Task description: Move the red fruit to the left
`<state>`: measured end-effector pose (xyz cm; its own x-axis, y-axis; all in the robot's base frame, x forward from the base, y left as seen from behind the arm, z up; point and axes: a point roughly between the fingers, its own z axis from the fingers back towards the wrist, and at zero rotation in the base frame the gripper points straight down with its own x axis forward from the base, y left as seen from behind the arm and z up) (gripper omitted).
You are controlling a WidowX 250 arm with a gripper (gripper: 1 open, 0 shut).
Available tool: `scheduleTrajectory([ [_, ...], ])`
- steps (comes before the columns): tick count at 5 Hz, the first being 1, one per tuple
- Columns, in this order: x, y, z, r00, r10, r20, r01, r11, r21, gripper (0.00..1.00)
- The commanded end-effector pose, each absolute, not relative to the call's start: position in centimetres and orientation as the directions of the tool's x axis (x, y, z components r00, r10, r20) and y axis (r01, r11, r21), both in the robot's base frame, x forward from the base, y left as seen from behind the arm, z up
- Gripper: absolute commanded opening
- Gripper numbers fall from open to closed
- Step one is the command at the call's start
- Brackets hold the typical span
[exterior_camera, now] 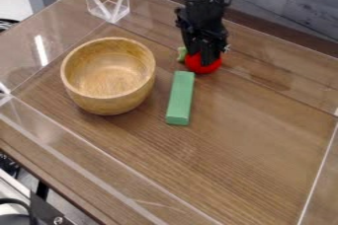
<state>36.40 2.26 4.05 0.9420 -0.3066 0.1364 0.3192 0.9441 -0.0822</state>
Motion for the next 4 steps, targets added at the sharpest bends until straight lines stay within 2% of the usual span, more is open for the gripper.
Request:
scheduleTrajectory([
  [1, 37.6, 1.7, 6.9, 0.932, -0.300, 0.205, 0.315, 0.948, -0.043, 0.00],
  [2, 37.5, 2.5, 9.5, 0.926, -0.290, 0.243, 0.306, 0.951, -0.032, 0.00],
  [3, 37.5, 4.0, 13.1, 0.927, -0.245, 0.284, 0.259, 0.966, -0.013, 0.00],
  [4, 37.3, 7.1, 15.7, 0.938, -0.164, 0.304, 0.172, 0.985, 0.001, 0.00],
])
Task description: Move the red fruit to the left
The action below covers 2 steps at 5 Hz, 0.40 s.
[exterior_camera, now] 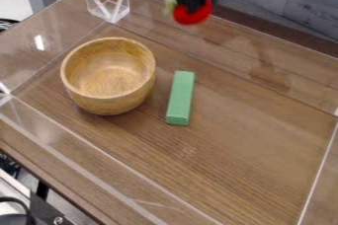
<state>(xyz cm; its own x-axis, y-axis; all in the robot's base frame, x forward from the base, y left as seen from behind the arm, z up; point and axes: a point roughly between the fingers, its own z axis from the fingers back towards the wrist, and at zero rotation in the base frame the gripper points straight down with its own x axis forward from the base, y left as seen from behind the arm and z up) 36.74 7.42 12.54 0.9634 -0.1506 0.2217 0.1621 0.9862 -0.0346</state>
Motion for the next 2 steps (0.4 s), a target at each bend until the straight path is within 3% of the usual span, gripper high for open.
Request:
scheduleTrajectory([
  [1, 37.4, 11.7, 15.8, 0.952, -0.081, 0.297, 0.082, 0.997, 0.010, 0.00],
  [2, 37.5, 15.3, 14.4, 0.960, -0.025, 0.279, 0.021, 1.000, 0.020, 0.00],
])
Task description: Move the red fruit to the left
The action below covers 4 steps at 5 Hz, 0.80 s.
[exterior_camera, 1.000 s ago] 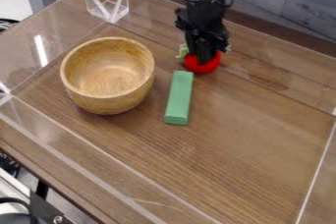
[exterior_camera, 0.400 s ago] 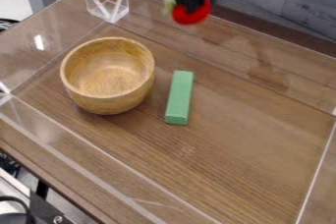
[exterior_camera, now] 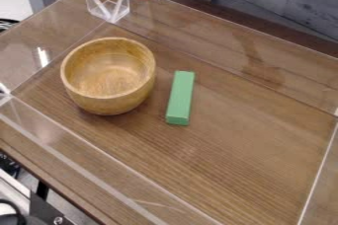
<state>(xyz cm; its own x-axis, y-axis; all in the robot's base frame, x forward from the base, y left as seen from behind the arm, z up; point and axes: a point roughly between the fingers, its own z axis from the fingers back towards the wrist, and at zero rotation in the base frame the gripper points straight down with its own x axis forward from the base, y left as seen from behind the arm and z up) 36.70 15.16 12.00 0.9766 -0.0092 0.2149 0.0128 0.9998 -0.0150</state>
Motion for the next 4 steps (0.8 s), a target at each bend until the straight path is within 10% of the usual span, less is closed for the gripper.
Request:
scheduleTrajectory([
  [1, 37.6, 18.6, 13.3, 0.965, 0.027, 0.261, -0.036, 0.999, 0.029, 0.00],
  [4, 37.4, 21.9, 11.0, 0.965, 0.151, 0.212, -0.162, 0.986, 0.035, 0.00],
])
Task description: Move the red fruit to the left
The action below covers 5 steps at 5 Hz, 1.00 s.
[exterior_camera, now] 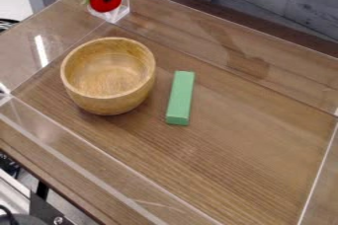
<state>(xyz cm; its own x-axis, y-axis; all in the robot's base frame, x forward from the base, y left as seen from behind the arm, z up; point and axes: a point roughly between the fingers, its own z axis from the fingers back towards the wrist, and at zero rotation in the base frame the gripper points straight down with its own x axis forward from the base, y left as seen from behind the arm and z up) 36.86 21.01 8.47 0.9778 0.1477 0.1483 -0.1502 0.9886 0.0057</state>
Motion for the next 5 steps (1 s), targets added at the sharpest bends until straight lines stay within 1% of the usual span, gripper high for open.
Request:
scheduleTrajectory([
  [1, 37.2, 21.8, 10.7, 0.962, 0.189, 0.196, -0.200, 0.979, 0.035, 0.00],
  [3, 37.5, 21.2, 9.2, 0.959, 0.232, 0.162, -0.240, 0.970, 0.032, 0.00],
  [4, 37.5, 21.2, 8.5, 0.947, 0.285, 0.148, -0.293, 0.956, 0.030, 0.00],
  [5, 37.6, 21.4, 8.3, 0.931, 0.336, 0.141, -0.342, 0.939, 0.027, 0.00],
])
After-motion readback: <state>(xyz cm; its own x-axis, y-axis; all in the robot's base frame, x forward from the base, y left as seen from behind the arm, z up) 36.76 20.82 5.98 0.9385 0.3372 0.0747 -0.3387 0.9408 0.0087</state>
